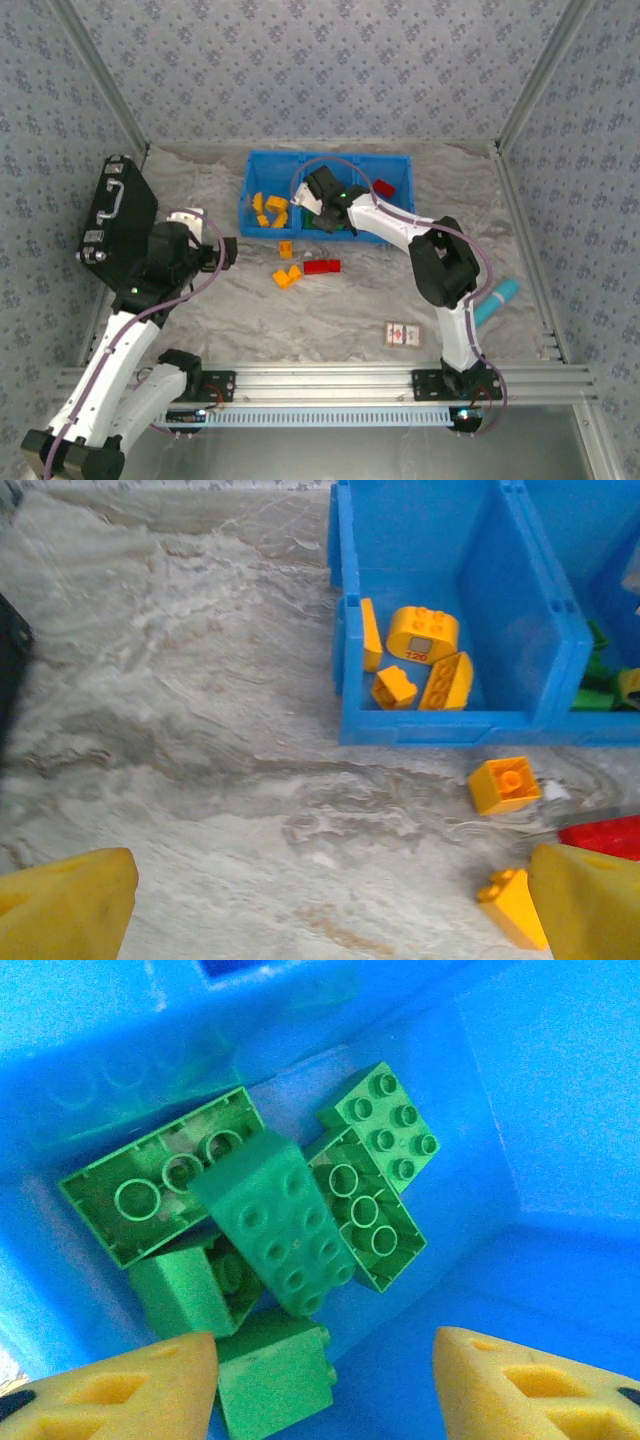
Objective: Sort the legos into containers by color
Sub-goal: Place the lego in the container.
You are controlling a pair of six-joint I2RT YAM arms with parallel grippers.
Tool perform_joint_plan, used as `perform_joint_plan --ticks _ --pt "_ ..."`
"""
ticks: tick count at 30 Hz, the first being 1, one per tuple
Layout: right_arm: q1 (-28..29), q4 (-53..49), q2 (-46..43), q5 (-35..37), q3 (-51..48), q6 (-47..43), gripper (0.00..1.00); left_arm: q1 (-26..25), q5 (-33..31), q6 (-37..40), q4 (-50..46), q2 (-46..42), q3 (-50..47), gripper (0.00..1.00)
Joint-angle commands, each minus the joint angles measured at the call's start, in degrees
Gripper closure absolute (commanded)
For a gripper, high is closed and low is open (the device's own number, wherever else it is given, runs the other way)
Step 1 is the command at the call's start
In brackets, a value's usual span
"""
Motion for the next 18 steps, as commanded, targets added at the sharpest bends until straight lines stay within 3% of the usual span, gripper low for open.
perform_joint_plan --ticks 1,6,9,13,15,18 --pt "-0.07 1.2 0.34 1.29 1.65 0.61 0.38 0.17 3.44 -9.82 1.4 -0.82 -3.21 0.0" --pt "0.4 -1.44 -2.82 -0.17 3.66 6.1 0.29 -0.72 3.23 -13.33 4.43 0.6 -6.48 0.0" --pt "1.43 0.56 -7.41 0.94 1.8 7.16 0.1 -3.4 1.29 -13.92 6.56 2.69 -7.79 0.0" --pt "4.0 10.47 -15.77 4.57 -6.48 3.47 0.05 -8.44 -2.95 -14.09 9.75 7.9 -9.66 0.01" --pt "4.21 10.58 -18.94 5.12 -7.35 6.38 0.01 -10.35 -3.26 -14.68 11.97 11.66 -9.61 0.01" --pt "4.39 8.35 -22.63 11.49 -6.32 12.82 0.01 -12.93 -3.82 -15.33 15.08 17.27 -8.5 0.01"
